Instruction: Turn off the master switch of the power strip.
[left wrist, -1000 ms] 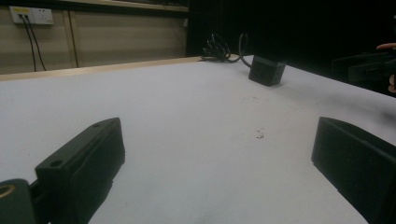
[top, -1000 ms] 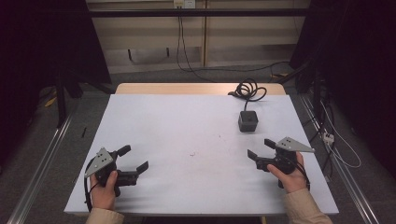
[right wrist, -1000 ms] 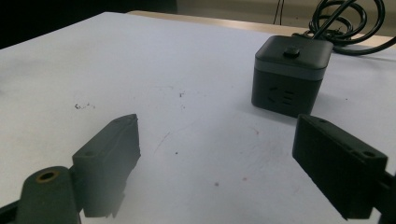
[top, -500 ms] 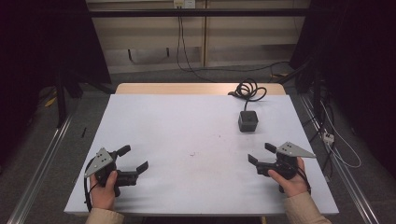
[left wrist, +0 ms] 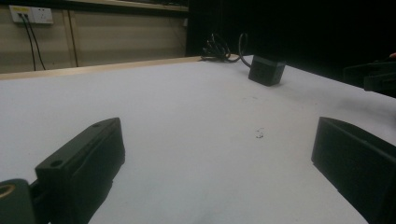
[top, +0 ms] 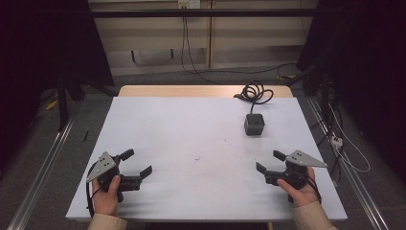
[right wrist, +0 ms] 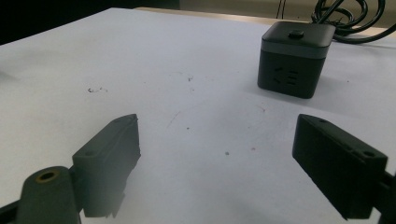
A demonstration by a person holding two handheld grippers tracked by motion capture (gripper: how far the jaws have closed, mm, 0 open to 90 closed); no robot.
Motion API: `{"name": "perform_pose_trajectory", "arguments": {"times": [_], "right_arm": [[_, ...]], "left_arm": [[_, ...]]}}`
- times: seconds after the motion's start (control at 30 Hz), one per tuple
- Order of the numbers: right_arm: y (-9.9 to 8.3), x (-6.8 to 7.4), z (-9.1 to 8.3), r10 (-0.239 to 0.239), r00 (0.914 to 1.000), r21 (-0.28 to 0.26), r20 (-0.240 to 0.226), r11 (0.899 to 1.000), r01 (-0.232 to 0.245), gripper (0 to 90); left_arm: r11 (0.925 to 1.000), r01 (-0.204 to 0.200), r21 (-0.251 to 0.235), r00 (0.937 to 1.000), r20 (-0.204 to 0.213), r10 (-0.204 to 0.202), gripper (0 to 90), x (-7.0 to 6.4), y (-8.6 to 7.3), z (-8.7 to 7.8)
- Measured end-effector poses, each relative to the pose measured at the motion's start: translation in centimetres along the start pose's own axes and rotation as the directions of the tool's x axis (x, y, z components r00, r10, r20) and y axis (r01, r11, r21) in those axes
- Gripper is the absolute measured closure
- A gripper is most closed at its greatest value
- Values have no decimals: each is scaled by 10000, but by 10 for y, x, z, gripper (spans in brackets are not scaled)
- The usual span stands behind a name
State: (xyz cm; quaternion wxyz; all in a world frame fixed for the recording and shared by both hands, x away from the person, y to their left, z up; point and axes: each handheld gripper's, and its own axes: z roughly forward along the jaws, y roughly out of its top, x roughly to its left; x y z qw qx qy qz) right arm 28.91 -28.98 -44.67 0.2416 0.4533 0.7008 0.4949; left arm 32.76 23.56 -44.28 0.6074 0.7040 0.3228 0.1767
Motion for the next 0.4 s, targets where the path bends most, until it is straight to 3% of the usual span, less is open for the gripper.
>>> {"name": "perform_pose_trajectory", "arguments": {"times": [0.4], "right_arm": [[-6, 2, -5, -232, 9997, 135, 60, 9996, 231, 141]], "left_arm": [[9999, 22, 167, 10000, 38, -22, 22, 0, -1, 2]]}}
